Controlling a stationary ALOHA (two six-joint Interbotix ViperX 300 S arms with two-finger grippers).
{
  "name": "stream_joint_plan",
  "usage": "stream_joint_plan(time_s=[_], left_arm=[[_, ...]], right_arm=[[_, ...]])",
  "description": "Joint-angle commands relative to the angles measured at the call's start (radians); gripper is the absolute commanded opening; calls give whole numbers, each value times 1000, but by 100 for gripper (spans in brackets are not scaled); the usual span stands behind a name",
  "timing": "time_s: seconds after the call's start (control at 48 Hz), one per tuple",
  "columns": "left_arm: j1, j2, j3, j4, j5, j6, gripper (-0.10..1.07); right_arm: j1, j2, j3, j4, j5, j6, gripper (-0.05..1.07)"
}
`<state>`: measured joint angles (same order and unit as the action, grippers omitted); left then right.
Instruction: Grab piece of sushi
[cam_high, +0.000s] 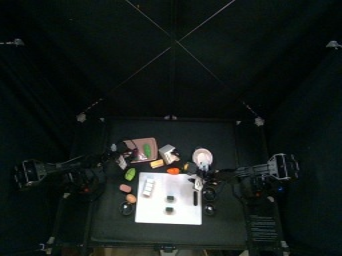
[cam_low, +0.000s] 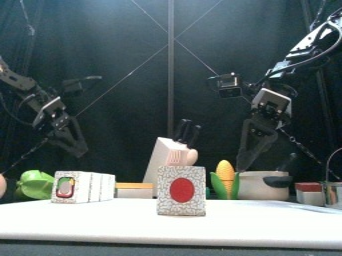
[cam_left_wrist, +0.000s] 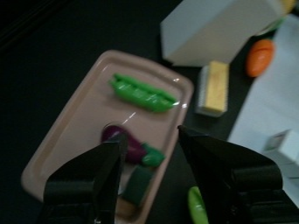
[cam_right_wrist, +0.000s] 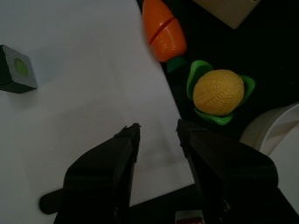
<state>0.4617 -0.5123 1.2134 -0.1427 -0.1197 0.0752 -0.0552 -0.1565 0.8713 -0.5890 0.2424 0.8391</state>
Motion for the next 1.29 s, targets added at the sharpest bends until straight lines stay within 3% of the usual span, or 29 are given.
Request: stream_joint_plan(time_s=[0.0, 0.188, 0.292, 0.396, 0.667, 1.271], left_arm=[[-163, 6, -51, -38, -40, -2, 86], [-428, 127, -117, -91, -137, 5, 86], [-529, 241, -184, -89, -169, 8, 86], [-588, 350, -258, -81, -169, 11, 86], [-620, 554, -423, -35, -169, 9, 86], [-660, 695, -552, -35, -133, 9, 86]], right_arm=[[-2, -12, -20, -2, -3, 5, 78], [-2, -12, -20, 2, -3, 6, 78], [-2, -12, -17, 0, -3, 5, 78], [-2, -12, -15, 0, -3, 5, 78], [-2, -14, -12, 3, -3, 6, 78], [-2, -12, -14, 6, 15, 6, 78]])
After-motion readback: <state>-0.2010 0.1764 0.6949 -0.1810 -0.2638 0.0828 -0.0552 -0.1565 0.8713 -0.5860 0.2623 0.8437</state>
